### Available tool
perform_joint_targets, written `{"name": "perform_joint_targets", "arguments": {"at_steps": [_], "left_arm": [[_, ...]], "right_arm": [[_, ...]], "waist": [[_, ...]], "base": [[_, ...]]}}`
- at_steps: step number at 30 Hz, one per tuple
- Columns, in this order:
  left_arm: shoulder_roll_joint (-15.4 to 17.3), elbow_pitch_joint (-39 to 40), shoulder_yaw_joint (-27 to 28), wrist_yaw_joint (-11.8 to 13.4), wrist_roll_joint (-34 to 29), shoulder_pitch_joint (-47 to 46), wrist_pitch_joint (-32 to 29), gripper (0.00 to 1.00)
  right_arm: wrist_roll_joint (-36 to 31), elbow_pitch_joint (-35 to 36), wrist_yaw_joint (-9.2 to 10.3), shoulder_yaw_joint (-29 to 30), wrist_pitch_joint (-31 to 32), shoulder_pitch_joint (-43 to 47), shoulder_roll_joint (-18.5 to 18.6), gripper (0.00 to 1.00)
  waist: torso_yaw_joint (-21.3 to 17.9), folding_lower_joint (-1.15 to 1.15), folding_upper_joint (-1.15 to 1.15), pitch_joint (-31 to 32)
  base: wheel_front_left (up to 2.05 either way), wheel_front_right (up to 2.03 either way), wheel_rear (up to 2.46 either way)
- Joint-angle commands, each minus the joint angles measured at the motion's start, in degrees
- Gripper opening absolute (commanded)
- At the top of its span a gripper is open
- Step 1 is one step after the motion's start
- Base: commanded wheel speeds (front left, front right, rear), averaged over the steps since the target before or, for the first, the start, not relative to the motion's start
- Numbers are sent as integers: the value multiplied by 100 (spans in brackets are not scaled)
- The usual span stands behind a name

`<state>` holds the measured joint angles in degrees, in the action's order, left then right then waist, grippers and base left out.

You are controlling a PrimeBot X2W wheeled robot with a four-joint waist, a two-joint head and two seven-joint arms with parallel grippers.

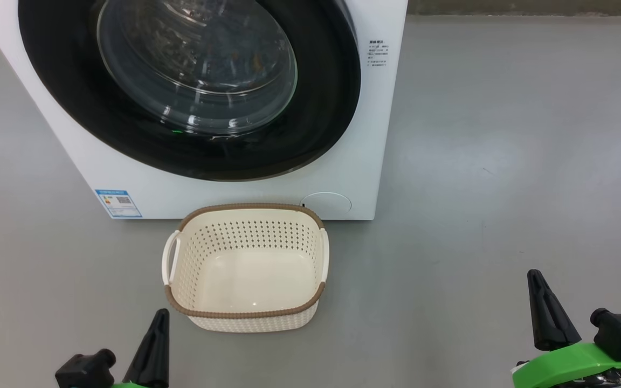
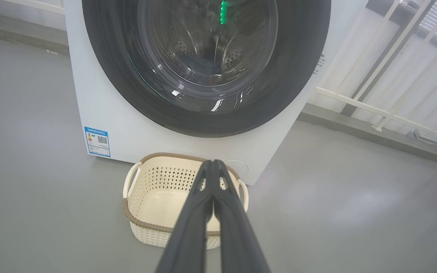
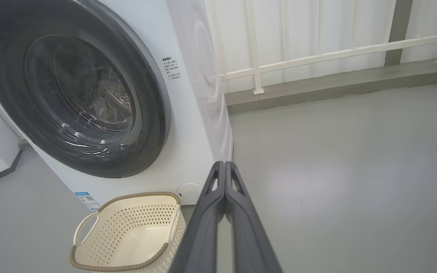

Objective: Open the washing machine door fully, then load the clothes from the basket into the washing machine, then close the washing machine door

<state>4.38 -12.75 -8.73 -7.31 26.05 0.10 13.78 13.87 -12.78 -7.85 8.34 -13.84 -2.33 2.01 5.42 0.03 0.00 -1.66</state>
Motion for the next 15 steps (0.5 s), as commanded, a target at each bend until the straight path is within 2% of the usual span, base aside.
{"name": "perform_joint_targets", "arguments": {"at_steps": [1, 4, 15], "left_arm": [[68, 119, 83, 1, 174, -117, -40, 0], [71, 106, 109, 0, 350, -134, -83, 0], [77, 66, 209, -3, 989, -189, -242, 0]], "right_arm": [[208, 130, 3, 5, 45, -112, 44, 0], [407, 126, 3, -9, 87, -117, 45, 0], [1128, 109, 7, -37, 265, -138, 49, 0]], "waist": [[-11, 5, 0, 4], [-25, -2, 0, -2], [-75, -2, 0, 11]], "base": [[0, 0, 0], [0, 0, 0], [0, 0, 0]]}}
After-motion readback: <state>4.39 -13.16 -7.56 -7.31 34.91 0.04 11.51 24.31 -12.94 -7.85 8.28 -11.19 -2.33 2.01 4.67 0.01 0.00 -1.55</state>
